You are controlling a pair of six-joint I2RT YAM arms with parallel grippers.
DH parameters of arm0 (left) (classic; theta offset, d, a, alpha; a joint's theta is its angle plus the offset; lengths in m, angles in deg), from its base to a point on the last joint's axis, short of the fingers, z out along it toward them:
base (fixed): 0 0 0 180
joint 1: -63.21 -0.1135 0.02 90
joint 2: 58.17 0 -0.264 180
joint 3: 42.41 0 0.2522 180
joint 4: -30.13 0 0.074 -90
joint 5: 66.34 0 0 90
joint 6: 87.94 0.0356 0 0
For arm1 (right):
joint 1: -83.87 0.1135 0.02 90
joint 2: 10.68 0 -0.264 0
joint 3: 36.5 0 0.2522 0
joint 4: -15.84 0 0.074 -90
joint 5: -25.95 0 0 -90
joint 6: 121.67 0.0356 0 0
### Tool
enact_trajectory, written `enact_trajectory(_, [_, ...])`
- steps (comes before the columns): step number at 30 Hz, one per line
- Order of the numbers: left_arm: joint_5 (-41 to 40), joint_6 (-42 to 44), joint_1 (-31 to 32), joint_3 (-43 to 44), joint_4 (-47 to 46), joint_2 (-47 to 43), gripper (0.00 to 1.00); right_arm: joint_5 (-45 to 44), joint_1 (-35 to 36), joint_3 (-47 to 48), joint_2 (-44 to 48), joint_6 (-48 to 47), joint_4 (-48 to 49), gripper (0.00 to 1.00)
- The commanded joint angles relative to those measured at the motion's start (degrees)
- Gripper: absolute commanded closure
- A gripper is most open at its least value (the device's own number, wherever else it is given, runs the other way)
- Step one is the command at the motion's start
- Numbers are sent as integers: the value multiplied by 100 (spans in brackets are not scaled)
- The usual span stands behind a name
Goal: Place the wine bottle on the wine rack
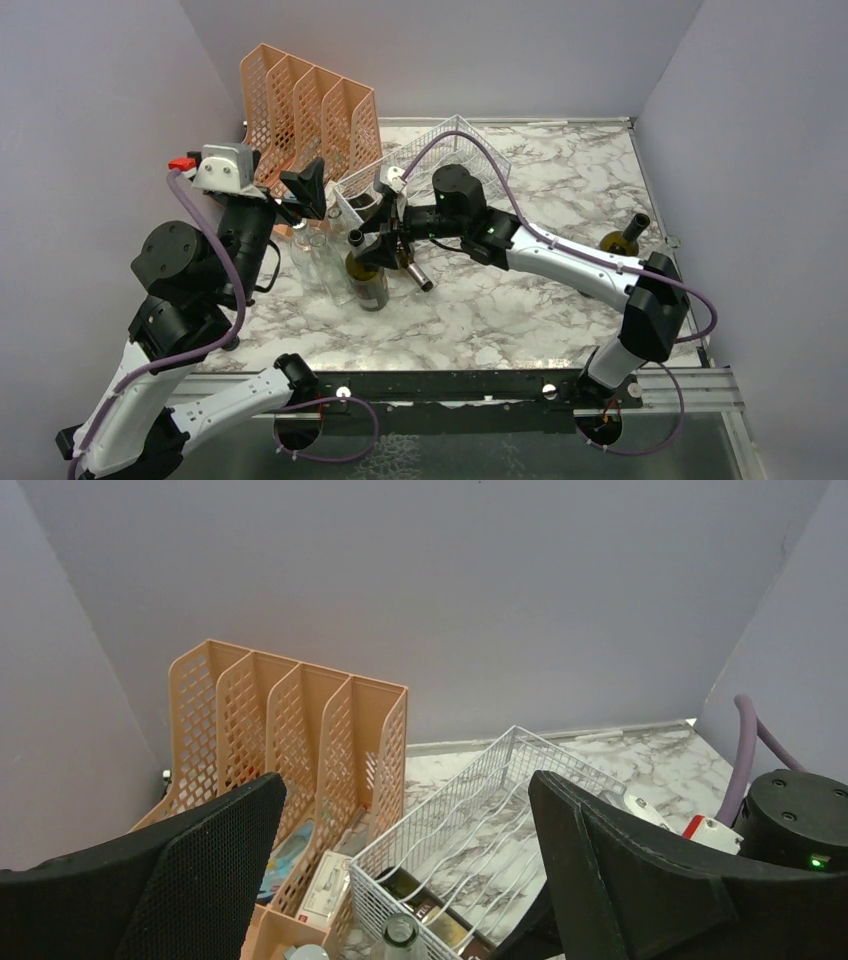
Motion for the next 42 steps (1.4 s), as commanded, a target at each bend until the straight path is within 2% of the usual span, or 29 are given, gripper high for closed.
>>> enact_trajectory(1, [34, -87, -24, -153, 192, -309, 1, 691, 42, 261, -330, -71, 279, 37])
enact_trajectory(4, [106, -175, -25, -207, 349, -432, 1, 717, 72, 287, -483, -33, 447, 42])
enact_trajectory(11, [225, -360, -22, -242, 705, -607, 1, 526, 96, 265, -572, -121, 606, 63])
enact_trajectory(13, [277, -423, -26, -398, 762, -682, 1, 435, 104, 276, -589, -143, 646, 63])
enact_trajectory(17, [394, -488, -25, -468, 881, -728, 1, 357, 135, 292, -623, -229, 721, 54])
enact_trajectory(22, [405, -470, -16, -455, 989, -695, 1, 415, 161, 361, -706, -247, 700, 54])
enact_trajectory(24, [405, -454, -20, -466, 993, -697, 1, 446, 164, 316, -686, -265, 698, 59])
enact_trajectory(27, [405, -428, -21, -485, 993, -674, 1, 341, 168, 196, -596, -303, 754, 81])
enact_trajectory(29, [440, -433, -17, -494, 994, -652, 1, 141, 176, 113, -455, -303, 805, 92])
enact_trajectory(32, [612, -419, -19, -540, 993, -646, 1, -184, 185, -131, -130, -270, 1009, 99])
enact_trajectory(37, [959, -504, -21, -683, 978, -617, 1, -560, 193, -726, 674, -54, 1301, 99])
enact_trajectory(42, [1278, -761, -24, -982, 762, -604, 1, -1412, 190, -1261, 1688, 104, 824, 99])
